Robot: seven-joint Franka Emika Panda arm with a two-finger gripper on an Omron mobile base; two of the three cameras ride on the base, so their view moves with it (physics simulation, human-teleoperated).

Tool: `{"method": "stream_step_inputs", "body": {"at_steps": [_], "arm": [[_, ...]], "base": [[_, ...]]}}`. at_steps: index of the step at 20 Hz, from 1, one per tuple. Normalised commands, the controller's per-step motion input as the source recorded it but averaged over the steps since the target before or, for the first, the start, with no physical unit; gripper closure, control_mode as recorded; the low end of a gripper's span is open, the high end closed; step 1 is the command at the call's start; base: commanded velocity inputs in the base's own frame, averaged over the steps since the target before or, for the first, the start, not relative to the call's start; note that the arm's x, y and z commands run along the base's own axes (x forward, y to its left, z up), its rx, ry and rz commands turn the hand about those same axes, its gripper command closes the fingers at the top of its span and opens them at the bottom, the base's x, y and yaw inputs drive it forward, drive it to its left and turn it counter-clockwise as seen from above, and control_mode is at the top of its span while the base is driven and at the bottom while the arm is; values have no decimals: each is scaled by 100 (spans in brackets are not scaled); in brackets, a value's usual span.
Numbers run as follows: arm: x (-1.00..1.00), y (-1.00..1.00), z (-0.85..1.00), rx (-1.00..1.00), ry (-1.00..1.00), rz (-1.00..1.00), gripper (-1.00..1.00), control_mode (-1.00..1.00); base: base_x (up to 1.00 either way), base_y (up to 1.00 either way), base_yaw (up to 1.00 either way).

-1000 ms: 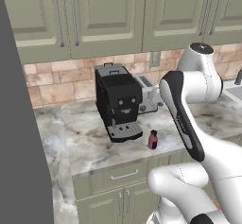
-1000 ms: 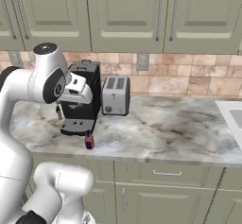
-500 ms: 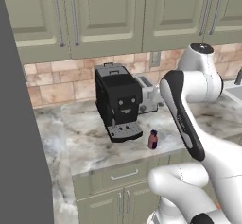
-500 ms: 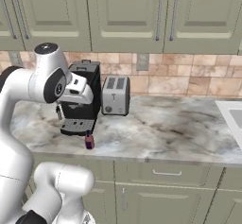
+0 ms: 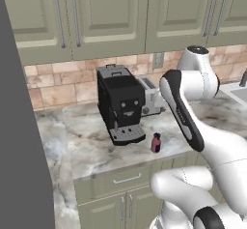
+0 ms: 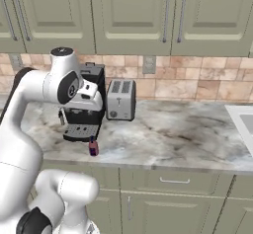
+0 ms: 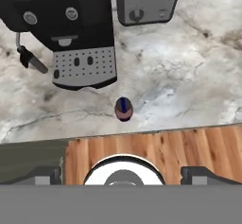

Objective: Place the drinks on the dining counter in a tight cluster.

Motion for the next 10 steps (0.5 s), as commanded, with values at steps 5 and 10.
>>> {"method": "stream_step_inputs", "body": {"at_steps": [5,10], "arm": [[42,0,-77,0,1,0,-100,-100],[27,0,-49,-1,0,0,-100,-100]], "base": [[0,0,0],[0,0,0]]}}
